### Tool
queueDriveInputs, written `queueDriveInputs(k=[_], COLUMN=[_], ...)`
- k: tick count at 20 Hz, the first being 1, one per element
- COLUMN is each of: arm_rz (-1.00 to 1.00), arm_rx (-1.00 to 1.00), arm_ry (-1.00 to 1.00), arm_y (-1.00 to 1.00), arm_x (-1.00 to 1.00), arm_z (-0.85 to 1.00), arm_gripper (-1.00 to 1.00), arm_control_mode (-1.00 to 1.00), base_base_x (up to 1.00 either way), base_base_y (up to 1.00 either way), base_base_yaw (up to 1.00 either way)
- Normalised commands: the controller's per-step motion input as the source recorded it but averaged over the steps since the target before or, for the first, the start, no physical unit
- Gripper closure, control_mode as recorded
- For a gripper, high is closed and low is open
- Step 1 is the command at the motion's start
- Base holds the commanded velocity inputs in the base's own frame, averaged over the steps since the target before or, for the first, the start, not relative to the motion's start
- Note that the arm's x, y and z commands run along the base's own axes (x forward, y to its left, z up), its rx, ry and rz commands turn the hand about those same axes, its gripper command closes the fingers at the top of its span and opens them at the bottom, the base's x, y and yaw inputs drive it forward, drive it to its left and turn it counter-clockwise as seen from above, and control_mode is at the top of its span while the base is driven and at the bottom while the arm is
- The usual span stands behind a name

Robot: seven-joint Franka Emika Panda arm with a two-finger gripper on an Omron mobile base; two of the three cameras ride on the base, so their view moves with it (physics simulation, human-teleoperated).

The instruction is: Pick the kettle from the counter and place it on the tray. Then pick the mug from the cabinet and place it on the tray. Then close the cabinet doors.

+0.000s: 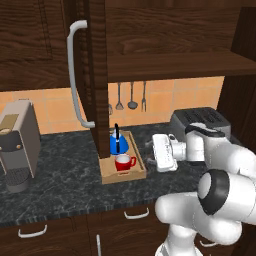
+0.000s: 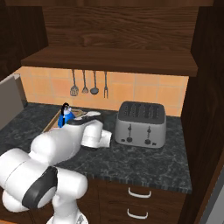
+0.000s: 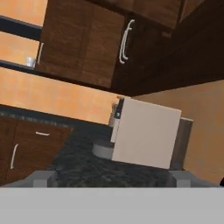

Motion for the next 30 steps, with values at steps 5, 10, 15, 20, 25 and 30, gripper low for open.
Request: queueDriveInputs(k=[5,10,15,20,25,30], arm_rz=[-0.19,-0.19,-0.19,-0.15,-0.1,-0.07], arm_rx=[0.0,0.0,0.0,-0.01,-0.04,0.05], arm_ry=[0.0,0.01,0.0,0.0,0.0,-0.07], arm_y=[-0.36,-0.43,-0.34,-0.26,-0.13,-0.26], arm_x=[-0.33,-0.39,-0.51,-0.64,-0.32,-0.33], arm_z=[0.77,0.75,0.69,0.61,0.22,0.0], arm_gripper=[-1.0,-1.0,-1.0,-1.0,-1.0,-1.0], arm_control_mode=[-1.0,-1.0,-1.0,-1.0,-1.0,-1.0], base_base_x=[0.0,0.0,0.0,0.0,0.0,0.0], base_base_y=[0.0,0.0,0.0,0.0,0.0,0.0], base_base_yaw=[0.0,0.0,0.0,0.0,0.0,0.0])
